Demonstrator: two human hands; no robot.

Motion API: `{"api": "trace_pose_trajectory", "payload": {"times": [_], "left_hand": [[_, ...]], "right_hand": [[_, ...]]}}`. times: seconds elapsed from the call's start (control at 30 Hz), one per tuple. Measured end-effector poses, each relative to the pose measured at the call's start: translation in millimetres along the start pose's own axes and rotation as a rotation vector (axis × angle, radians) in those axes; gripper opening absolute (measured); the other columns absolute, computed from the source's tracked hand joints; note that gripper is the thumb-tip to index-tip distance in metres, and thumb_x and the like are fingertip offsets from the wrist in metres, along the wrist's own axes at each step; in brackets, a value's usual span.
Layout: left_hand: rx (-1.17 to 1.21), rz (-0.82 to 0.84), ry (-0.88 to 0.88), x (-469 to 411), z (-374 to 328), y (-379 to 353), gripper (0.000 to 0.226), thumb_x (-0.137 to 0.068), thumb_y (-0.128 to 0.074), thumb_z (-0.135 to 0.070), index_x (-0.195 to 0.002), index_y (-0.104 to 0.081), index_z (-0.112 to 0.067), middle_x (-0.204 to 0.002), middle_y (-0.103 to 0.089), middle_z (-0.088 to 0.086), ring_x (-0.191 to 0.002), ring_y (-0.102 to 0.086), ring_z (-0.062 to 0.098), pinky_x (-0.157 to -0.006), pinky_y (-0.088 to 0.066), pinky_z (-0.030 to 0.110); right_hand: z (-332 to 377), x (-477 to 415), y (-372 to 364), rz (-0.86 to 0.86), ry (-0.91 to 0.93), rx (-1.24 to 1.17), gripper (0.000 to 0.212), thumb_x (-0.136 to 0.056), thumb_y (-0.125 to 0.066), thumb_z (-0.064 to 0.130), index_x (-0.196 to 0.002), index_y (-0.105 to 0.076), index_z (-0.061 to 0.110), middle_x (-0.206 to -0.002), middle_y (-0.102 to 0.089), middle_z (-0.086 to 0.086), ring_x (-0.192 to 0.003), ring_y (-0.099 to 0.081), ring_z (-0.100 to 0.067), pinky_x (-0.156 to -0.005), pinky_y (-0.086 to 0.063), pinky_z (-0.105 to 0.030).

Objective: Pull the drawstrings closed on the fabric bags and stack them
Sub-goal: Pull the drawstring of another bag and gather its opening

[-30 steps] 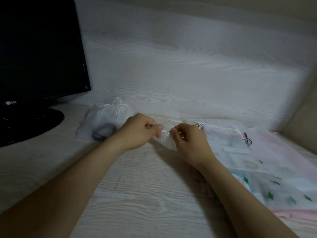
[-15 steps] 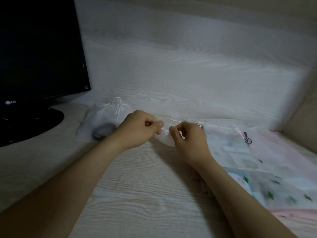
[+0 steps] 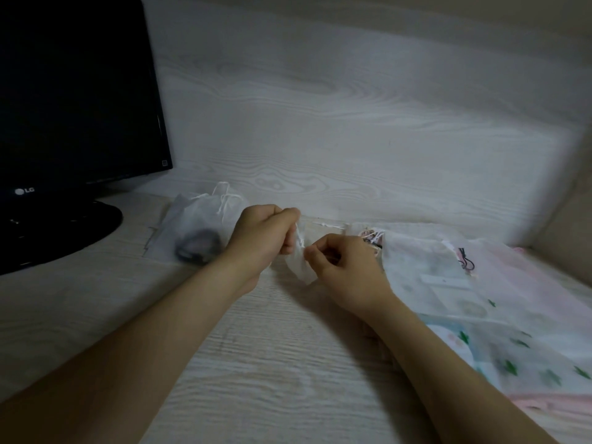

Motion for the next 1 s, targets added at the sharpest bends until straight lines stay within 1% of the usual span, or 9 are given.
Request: {"api": "trace_pose_trajectory", "payload": {"times": [0.1,0.27,0.37,0.5,0.6,0.7,0.83,0.9,1.0], "left_hand": [[0.064,0.053,-0.055,0.7,-3.6,-4.6,0.031,-0.103,-0.065,-0.02,-0.075,-0.064,-0.008,-0.079,-0.071,0.004,-0.076,-0.063,0.017,-0.075,-0.053,0.031],[0.071,0.124,-0.115,7.7,-11.4,-9.0,0.028,-0.104,-0.063,-0.018,-0.077,-0.06,-0.011,-0.104,-0.08,0.007,-0.104,-0.075,0.019,-0.082,-0.055,0.031],[0.091,0.162,-0.132,9.1,-13.8,-8.8,0.032,-0.106,-0.061,-0.018,-0.075,-0.053,-0.012,-0.096,-0.08,0.013,-0.095,-0.077,0.027,-0.078,-0.054,0.034],[-0.013,0.152,-0.161,6.6,-11.0,-8.0,0.032,-0.11,-0.054,-0.026,-0.081,-0.047,-0.014,-0.071,-0.062,0.004,-0.069,-0.057,0.016,-0.077,-0.046,0.038],[-0.209,0.175,-0.179,3.6,-2.3,-9.5,0.033,-0.112,-0.046,-0.031,-0.082,-0.044,-0.019,-0.07,-0.052,-0.007,-0.069,-0.048,0.012,-0.077,-0.045,0.039],[-0.449,0.244,-0.208,6.4,6.9,-15.0,0.029,-0.112,-0.042,-0.036,-0.085,-0.046,-0.026,-0.079,-0.055,-0.009,-0.076,-0.051,0.011,-0.08,-0.049,0.046],[-0.545,0.324,-0.239,12.2,9.9,-21.2,0.026,-0.113,-0.04,-0.034,-0.089,-0.047,-0.026,-0.083,-0.057,-0.009,-0.075,-0.05,0.009,-0.075,-0.048,0.037],[-0.533,0.331,-0.238,11.7,10.0,-20.7,0.025,-0.114,-0.039,-0.033,-0.09,-0.047,-0.027,-0.081,-0.056,-0.01,-0.074,-0.049,0.009,-0.073,-0.046,0.035],[-0.556,0.333,-0.257,9.9,9.8,-18.3,0.023,-0.114,-0.039,-0.032,-0.093,-0.049,-0.027,-0.086,-0.058,-0.01,-0.079,-0.052,0.01,-0.076,-0.048,0.035]], "right_hand": [[-1.2,-1.1,1.6,-0.018,-0.016,-0.017,0.021,-0.096,-0.067,0.026,-0.078,-0.072,0.018,-0.054,-0.058,0.015,-0.053,-0.054,0.002,-0.055,-0.038,-0.01],[-1.3,0.0,3.7,-0.022,-0.017,0.002,0.02,-0.094,-0.069,0.027,-0.076,-0.07,0.019,-0.053,-0.057,0.019,-0.055,-0.056,0.003,-0.055,-0.038,-0.009],[0.5,0.2,4.6,-0.024,-0.005,0.04,0.02,-0.093,-0.07,0.027,-0.075,-0.069,0.019,-0.055,-0.058,0.016,-0.055,-0.057,0.004,-0.055,-0.038,-0.009],[2.7,0.5,6.1,-0.045,0.029,0.112,0.02,-0.092,-0.072,0.031,-0.073,-0.069,0.025,-0.059,-0.062,0.015,-0.059,-0.06,0.003,-0.056,-0.039,-0.008],[5.7,1.3,7.8,-0.088,0.086,0.142,0.017,-0.093,-0.071,0.029,-0.077,-0.071,0.022,-0.062,-0.065,0.012,-0.063,-0.062,-0.003,-0.059,-0.038,-0.01],[7.4,1.6,10.7,-0.123,0.109,0.117,0.006,-0.093,-0.069,0.021,-0.094,-0.075,0.021,-0.071,-0.065,0.017,-0.071,-0.063,0.005,-0.066,-0.04,-0.009],[8.3,1.2,13.1,-0.171,0.151,0.155,0.024,-0.091,-0.066,0.018,-0.108,-0.078,0.029,-0.093,-0.069,0.009,-0.088,-0.063,-0.004,-0.079,-0.048,-0.025],[8.7,1.4,15.2,-0.184,0.146,0.132,0.024,-0.091,-0.065,0.018,-0.109,-0.078,0.029,-0.095,-0.07,0.011,-0.088,-0.062,-0.003,-0.078,-0.047,-0.022],[11.8,3.1,17.4,-0.191,0.159,0.077,0.018,-0.094,-0.068,0.023,-0.107,-0.079,0.027,-0.094,-0.075,0.015,-0.086,-0.061,0.008,-0.075,-0.042,-0.009]]}}
Point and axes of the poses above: each hand's wrist, its own x-axis away from the middle knuckle, its own y-axis out of the back of the hand, z = x × y, the point moved 5 cm from there along -x, towards the middle knuckle
